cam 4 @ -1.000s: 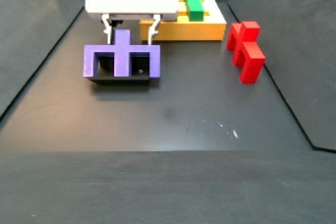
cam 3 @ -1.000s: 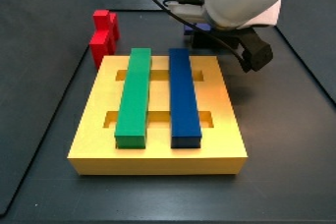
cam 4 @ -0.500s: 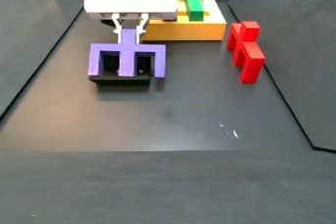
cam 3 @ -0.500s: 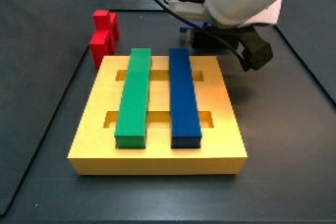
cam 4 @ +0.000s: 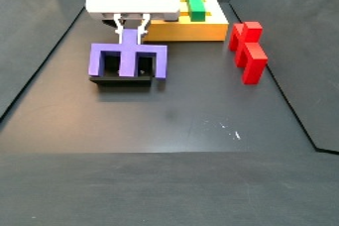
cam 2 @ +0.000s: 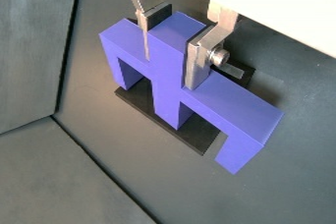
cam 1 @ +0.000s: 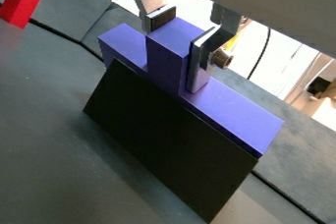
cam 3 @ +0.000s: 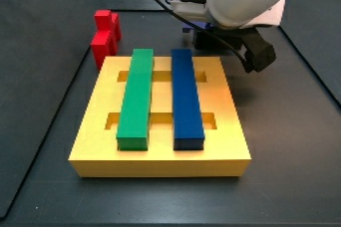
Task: Pick up the purple object. Move up. Place the purple object on the fixture. Regrasp the purple object. Move to above the board. Insert the purple object.
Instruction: Regrasp the purple object, then move to above the board.
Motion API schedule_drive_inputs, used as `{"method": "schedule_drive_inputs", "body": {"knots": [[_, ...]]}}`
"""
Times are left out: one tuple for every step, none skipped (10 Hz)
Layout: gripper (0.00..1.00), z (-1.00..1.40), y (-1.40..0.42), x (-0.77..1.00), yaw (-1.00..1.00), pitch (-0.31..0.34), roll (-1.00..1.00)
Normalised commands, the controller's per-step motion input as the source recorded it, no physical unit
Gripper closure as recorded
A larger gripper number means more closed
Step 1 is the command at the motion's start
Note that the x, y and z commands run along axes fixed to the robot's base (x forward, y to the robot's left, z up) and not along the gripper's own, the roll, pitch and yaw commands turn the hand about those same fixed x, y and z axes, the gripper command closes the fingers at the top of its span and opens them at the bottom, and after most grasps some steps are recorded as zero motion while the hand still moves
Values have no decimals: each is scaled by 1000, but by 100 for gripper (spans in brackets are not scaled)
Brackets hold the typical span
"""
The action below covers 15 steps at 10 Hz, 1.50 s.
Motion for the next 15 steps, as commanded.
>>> {"method": "schedule_drive_inputs", "body": {"knots": [[100,0,0,0,0,0,0],[100,0,0,0,0,0,0],[100,0,0,0,0,0,0],[100,0,0,0,0,0,0],[100,0,0,0,0,0,0],[100,0,0,0,0,0,0],[100,0,0,0,0,0,0],[100,0,0,0,0,0,0],[100,0,0,0,0,0,0],[100,0,0,0,0,0,0],[100,1400,0,0,0,0,0],[100,1400,2,4,-26,5,7],[100,1400,18,-32,-26,32,-65],[100,1400,18,-26,-24,39,-41],[100,1400,5,-14,-11,65,-19]]}}
